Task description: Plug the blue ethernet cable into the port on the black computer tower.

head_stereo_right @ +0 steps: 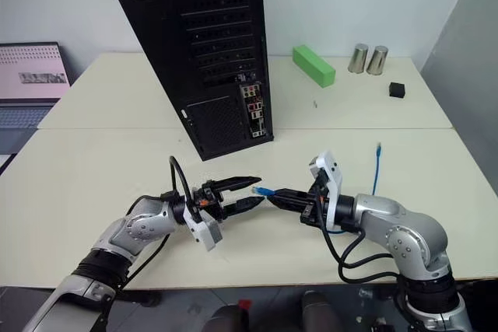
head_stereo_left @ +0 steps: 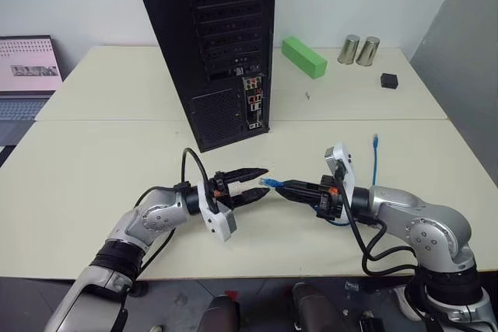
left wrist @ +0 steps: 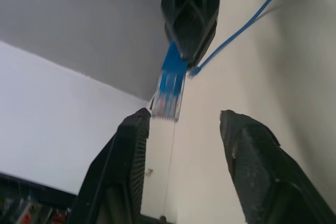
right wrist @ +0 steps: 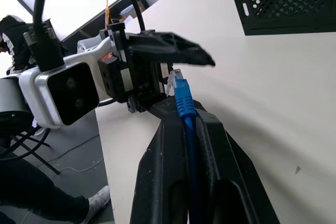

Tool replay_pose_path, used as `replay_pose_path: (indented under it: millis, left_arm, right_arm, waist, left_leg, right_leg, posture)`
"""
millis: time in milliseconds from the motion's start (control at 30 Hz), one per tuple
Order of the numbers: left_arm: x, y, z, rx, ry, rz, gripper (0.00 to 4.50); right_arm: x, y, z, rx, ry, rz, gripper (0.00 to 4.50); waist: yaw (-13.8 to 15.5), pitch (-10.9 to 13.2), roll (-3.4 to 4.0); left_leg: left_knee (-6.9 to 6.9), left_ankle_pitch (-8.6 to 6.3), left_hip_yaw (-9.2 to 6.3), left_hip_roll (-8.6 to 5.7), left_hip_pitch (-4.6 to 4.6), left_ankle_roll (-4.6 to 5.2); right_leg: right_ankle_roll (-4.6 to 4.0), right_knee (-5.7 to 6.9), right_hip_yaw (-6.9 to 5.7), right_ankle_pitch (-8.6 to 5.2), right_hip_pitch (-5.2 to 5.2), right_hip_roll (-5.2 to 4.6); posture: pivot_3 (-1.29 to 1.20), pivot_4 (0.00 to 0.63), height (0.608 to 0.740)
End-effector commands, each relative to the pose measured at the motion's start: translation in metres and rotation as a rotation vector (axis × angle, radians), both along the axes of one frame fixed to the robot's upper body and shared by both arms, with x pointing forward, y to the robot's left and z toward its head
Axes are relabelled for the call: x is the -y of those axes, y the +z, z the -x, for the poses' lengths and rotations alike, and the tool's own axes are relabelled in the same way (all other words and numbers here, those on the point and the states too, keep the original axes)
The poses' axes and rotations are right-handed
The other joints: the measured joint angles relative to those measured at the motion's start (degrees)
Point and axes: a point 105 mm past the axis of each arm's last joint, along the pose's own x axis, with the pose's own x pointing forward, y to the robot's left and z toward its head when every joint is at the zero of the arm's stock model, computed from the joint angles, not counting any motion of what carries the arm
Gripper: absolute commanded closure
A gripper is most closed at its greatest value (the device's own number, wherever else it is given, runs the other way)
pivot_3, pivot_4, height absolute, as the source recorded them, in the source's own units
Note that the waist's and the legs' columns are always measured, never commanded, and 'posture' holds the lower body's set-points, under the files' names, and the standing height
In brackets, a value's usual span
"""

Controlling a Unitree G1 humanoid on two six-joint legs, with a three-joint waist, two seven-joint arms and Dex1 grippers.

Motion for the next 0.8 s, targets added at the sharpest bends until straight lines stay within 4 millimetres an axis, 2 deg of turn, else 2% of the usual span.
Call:
replay_pose_path:
  millis: [33,167,233,267,367,467,633,800]
  left_arm:
    - [-0.016,0.008,-0.007,-0.109,0.092,0.086,1.27]
    - [-0.032,0.014,-0.011,-0.272,0.212,0.211,0.49]
    - [-0.035,0.012,-0.012,-0.389,0.263,0.279,0.09]
    - [-0.034,0.011,-0.012,-0.481,0.29,0.332,0.03]
    - [-0.029,0.013,-0.009,-0.672,0.337,0.451,0.03]
    - [-0.03,0.018,-0.013,-0.758,0.42,0.549,0.03]
    - [-0.038,0.025,-0.026,-0.796,0.563,0.672,0.03]
    - [-0.041,0.028,-0.031,-0.779,0.62,0.695,0.03]
  right_arm:
    - [0.0,0.014,-0.001,0.069,-0.004,-0.016,4.5]
    - [0.003,0.018,-0.008,0.133,-0.058,-0.004,4.5]
    - [0.0,0.02,-0.013,0.179,-0.095,0.008,4.5]
    - [-0.003,0.022,-0.02,0.217,-0.139,0.011,4.5]
    - [-0.017,0.027,-0.038,0.318,-0.25,0.034,4.5]
    - [-0.028,0.029,-0.052,0.388,-0.344,0.061,4.5]
    - [-0.042,0.027,-0.076,0.432,-0.531,0.096,4.5]
    - [-0.053,0.028,-0.088,0.425,-0.634,0.086,4.5]
  waist:
    - [-0.1,0.0,0.0]
    - [-0.3,0.0,0.0]
    - [-0.3,0.0,0.0]
    - [-0.3,0.0,0.0]
    - [-0.5,0.0,0.01]
    - [-0.5,0.0,0.01]
    - [-0.4,0.0,0.01]
    - [-0.4,0.0,0.01]
  left_leg:
    - [0.0,0.0,0.01,0.01,0.01,0.0]
    - [0.0,0.0,-0.02,0.02,-0.01,0.0]
    - [0.0,0.0,-0.02,0.03,-0.01,0.01]
    - [0.0,0.0,-0.04,0.03,-0.01,0.01]
    - [0.0,0.0,-0.03,0.04,0.0,0.01]
    - [-0.01,0.0,-0.05,0.07,0.0,0.01]
    - [0.0,0.0,-0.07,0.05,-0.01,0.0]
    - [-0.01,0.01,-0.05,0.03,-0.01,-0.01]
  right_leg:
    - [0.01,0.01,0.0,-0.01,0.0,0.0]
    - [0.07,0.01,-0.01,-0.05,-0.01,0.0]
    - [0.07,0.02,-0.01,-0.05,-0.01,-0.01]
    - [0.08,0.01,-0.03,-0.05,-0.01,0.0]
    - [0.08,0.03,-0.02,-0.06,-0.01,0.01]
    - [0.08,0.04,-0.03,-0.07,-0.03,0.04]
    - [0.06,0.03,-0.04,-0.06,-0.04,0.04]
    - [-0.13,0.03,-0.01,0.05,-0.05,0.02]
  posture:
    - [0.0,0.15,0.74]
    - [0.0,0.15,0.74]
    - [0.0,0.15,0.74]
    - [0.0,0.15,0.74]
    - [0.0,0.15,0.74]
    - [0.0,0.15,0.74]
    - [0.0,0.15,0.74]
    - [0.0,0.15,0.74]
